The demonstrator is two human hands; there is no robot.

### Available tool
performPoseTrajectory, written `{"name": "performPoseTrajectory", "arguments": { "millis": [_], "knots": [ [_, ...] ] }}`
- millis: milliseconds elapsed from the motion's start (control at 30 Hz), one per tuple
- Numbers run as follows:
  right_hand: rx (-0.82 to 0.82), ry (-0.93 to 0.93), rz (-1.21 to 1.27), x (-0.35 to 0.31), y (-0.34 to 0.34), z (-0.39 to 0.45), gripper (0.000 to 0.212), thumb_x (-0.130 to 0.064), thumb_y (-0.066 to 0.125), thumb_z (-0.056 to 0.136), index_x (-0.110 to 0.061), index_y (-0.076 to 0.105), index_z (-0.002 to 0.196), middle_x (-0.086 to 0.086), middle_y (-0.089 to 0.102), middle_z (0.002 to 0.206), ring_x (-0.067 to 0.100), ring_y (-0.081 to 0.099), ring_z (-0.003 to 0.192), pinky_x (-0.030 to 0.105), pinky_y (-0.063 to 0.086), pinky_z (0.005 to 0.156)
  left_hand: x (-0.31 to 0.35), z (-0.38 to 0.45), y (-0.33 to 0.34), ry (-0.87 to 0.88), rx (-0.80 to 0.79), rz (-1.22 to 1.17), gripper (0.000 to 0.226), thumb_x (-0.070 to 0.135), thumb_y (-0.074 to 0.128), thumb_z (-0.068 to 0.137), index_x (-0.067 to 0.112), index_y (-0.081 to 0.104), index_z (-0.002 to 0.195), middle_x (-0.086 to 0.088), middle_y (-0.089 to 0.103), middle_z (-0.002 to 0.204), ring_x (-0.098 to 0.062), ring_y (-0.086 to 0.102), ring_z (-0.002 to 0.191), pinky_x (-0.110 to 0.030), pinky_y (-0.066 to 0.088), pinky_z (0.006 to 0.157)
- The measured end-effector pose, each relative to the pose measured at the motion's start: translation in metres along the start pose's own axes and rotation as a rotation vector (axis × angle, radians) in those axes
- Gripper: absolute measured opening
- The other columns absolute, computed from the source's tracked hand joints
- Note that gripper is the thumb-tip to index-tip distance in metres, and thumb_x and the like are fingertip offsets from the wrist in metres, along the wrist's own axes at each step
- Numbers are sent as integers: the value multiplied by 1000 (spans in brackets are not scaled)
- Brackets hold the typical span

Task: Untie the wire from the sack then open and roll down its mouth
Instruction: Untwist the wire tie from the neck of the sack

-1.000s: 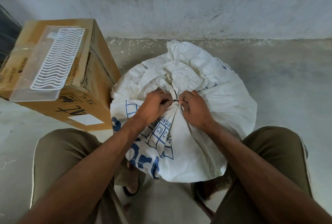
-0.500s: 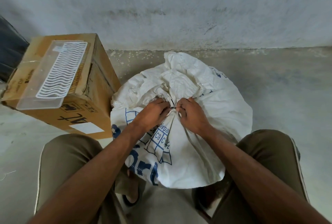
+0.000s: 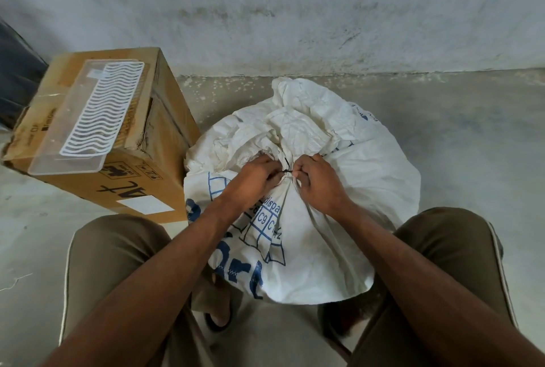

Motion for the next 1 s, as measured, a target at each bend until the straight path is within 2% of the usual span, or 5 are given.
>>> {"name": "performPoseTrajectory", "arguments": {
  "millis": [267, 500, 800, 900, 1000],
  "knots": [
    [8, -16, -9, 0, 0, 1, 6, -10, 57, 92, -16, 59, 93, 2, 61, 92, 18, 54, 85, 34, 45, 73, 7, 2, 4, 61, -15, 66, 13, 7, 57, 98, -4, 62, 98, -18, 61, 90, -32, 60, 78, -43, 49, 71],
    [31, -4, 21, -2, -4, 2, 5, -10, 58, 93, -15, 60, 92, 1, 60, 92, 18, 55, 84, 34, 46, 73, -11, 0, 6, -305, 157, -289, 10, 9, 62, 91, 7, 64, 82, -5, 65, 73, -14, 55, 66, -23, 41, 64],
    [17, -8, 14, -1, -4, 1, 7, -11, 55, 94, -16, 59, 94, 3, 61, 94, 19, 55, 85, 36, 48, 75, 12, 0, -3, 168, 79, 150, 13, 6, 63, 96, -2, 70, 103, -17, 62, 93, -28, 62, 84, -37, 53, 76],
    [13, -5, 18, -1, -5, 1, 8, -10, 54, 93, -17, 58, 93, 2, 62, 94, 19, 55, 86, 39, 50, 76, 10, 5, -4, 45, 90, 9, 8, 3, 63, 91, 0, 71, 91, -13, 65, 84, -22, 58, 79, -34, 48, 74],
    [21, -7, 22, -4, -6, 1, 8, -10, 54, 93, -17, 58, 93, 1, 61, 95, 17, 55, 86, 38, 50, 77, -4, 4, 0, -299, 177, -312, 18, 5, 62, 89, 10, 70, 73, 3, 66, 69, -8, 56, 66, -21, 43, 64]
  ]
}}
Point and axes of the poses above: each hand's wrist, its own z-axis towards the middle knuckle, its own y-axis out of the palm, x = y × z, the point moved 6 cm from there along z, towards the middle knuckle
